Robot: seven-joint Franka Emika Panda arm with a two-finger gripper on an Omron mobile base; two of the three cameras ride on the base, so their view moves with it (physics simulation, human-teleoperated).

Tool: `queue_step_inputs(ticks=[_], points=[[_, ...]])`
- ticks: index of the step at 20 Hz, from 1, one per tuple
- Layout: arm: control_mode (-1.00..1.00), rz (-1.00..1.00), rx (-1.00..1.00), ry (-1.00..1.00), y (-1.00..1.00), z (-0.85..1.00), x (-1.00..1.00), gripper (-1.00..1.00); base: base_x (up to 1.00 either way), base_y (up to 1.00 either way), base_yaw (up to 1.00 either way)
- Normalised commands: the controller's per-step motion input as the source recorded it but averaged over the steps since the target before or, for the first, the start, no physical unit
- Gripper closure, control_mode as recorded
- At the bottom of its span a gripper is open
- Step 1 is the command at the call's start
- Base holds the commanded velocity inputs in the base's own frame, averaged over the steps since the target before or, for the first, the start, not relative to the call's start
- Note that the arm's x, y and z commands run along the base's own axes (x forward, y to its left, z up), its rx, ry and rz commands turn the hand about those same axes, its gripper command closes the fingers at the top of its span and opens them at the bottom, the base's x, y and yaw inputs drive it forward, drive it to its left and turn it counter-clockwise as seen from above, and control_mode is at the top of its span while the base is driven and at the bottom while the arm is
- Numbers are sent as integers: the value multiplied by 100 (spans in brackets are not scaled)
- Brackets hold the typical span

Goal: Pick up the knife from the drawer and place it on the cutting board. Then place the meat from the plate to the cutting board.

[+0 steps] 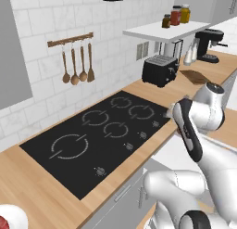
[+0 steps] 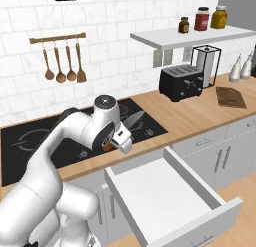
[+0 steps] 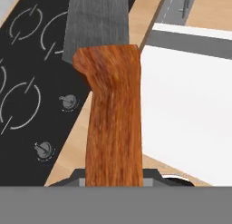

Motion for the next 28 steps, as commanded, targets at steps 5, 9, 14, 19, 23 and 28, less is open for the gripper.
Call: queue_step_inputs(ticks=[5,9,14,19,23,28], points=[[-100,-2,-9,-3,49,-2,-19,100,0,0,0],[-100,4,-13,7,22,0,-4,100,0,0,0],[-100,8,-1,0,0,0,-23,100,0,0,0],[-100,17,-1,6,0,0,-27,100,0,0,0],[-100,24,0,36,16,15,0,100,0,0,0],[-100,11,-7,27,34,5,-13,100,0,0,0]])
